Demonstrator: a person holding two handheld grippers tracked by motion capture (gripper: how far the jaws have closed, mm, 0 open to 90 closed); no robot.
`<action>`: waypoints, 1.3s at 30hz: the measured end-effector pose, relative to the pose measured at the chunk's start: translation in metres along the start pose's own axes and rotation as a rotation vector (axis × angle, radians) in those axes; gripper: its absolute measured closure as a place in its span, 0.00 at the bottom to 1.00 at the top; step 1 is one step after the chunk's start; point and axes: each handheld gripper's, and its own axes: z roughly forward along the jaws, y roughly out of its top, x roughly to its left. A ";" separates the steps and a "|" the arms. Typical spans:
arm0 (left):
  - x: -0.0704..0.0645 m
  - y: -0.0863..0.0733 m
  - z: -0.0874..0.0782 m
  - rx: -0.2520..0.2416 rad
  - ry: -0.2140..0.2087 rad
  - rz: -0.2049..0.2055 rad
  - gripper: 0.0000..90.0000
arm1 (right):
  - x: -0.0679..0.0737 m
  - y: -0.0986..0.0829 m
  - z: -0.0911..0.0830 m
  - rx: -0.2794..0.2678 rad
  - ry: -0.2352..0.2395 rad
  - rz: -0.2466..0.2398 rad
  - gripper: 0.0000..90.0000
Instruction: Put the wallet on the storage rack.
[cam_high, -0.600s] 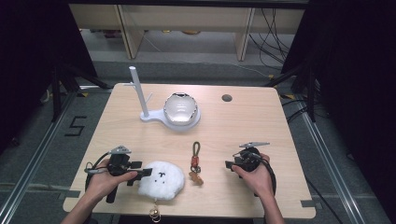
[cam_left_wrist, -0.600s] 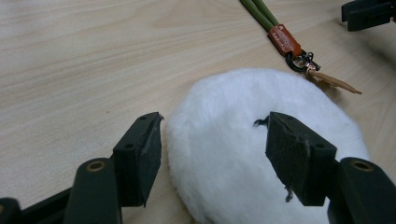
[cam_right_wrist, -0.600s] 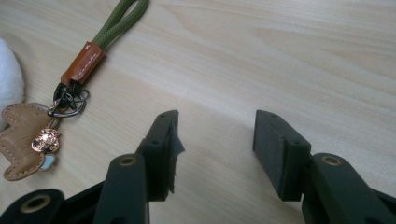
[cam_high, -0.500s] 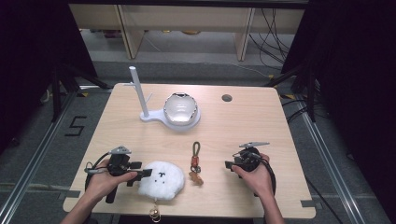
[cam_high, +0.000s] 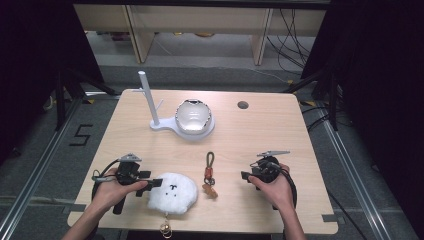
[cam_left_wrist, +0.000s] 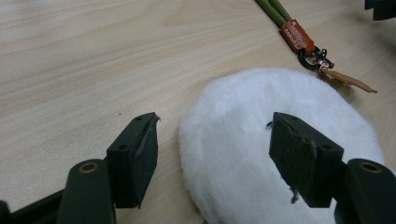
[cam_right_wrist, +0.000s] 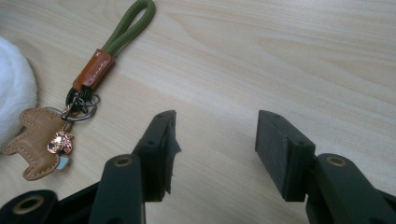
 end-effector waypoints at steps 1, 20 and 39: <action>-0.001 0.000 0.000 0.003 0.007 0.000 0.36 | 0.000 0.001 0.000 -0.002 0.001 -0.006 0.55; -0.003 0.001 0.017 0.115 -0.004 0.038 0.36 | 0.005 0.004 -0.004 0.005 0.028 -0.016 0.54; -0.008 0.001 0.022 0.156 0.023 0.044 0.67 | 0.009 0.004 -0.003 0.004 0.023 -0.037 0.54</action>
